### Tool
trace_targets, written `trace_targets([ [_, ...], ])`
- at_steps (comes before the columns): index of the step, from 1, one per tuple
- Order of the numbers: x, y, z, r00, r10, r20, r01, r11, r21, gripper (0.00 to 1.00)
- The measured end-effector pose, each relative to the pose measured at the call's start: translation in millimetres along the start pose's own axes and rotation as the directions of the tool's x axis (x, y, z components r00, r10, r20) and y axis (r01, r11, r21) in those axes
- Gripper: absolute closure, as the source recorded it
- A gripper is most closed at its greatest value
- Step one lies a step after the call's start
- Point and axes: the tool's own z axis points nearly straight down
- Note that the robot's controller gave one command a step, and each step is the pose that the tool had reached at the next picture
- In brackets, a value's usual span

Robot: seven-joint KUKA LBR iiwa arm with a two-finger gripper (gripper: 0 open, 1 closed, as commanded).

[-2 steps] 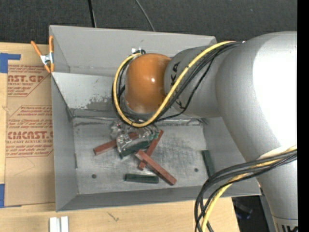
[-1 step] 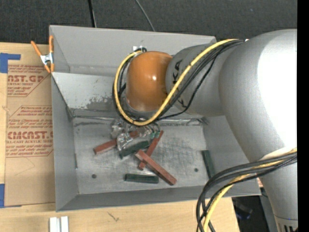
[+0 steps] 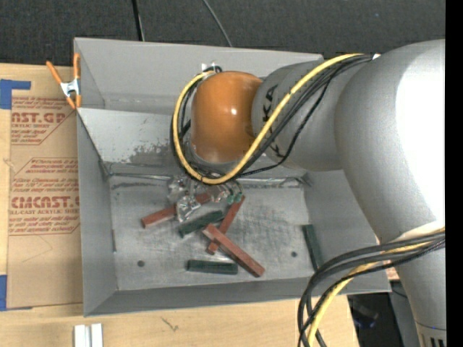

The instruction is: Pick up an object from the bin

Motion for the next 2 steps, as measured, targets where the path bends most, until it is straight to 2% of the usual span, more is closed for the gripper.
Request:
trace_targets([
  [2,-0.1,0.2,-22.6,1.000,0.000,0.000,0.000,1.000,0.001,1.00],
])
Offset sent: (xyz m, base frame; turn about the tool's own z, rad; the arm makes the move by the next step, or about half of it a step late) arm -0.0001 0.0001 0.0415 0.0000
